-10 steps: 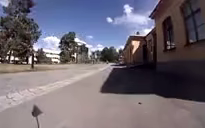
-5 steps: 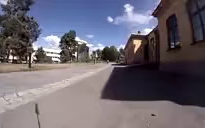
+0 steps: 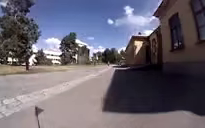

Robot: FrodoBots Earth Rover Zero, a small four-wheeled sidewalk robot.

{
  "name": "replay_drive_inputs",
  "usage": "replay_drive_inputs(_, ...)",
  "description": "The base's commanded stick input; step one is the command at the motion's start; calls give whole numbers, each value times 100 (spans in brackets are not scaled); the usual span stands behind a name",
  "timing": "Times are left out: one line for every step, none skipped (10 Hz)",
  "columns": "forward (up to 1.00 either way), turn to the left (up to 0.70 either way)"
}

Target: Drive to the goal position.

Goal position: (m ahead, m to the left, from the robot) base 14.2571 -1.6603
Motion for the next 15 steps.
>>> replay_drive_inputs(85, 0)
replay_drive_inputs(85, 0)
replay_drive_inputs(85, 0)
replay_drive_inputs(85, 0)
replay_drive_inputs(85, 0)
replay_drive_inputs(85, 0)
replay_drive_inputs(85, 0)
replay_drive_inputs(85, 0)
replay_drive_inputs(85, 0)
replay_drive_inputs(85, 0)
replay_drive_inputs(85, 0)
replay_drive_inputs(85, 0)
replay_drive_inputs(85, 0)
replay_drive_inputs(85, 0)
replay_drive_inputs(85, 0)
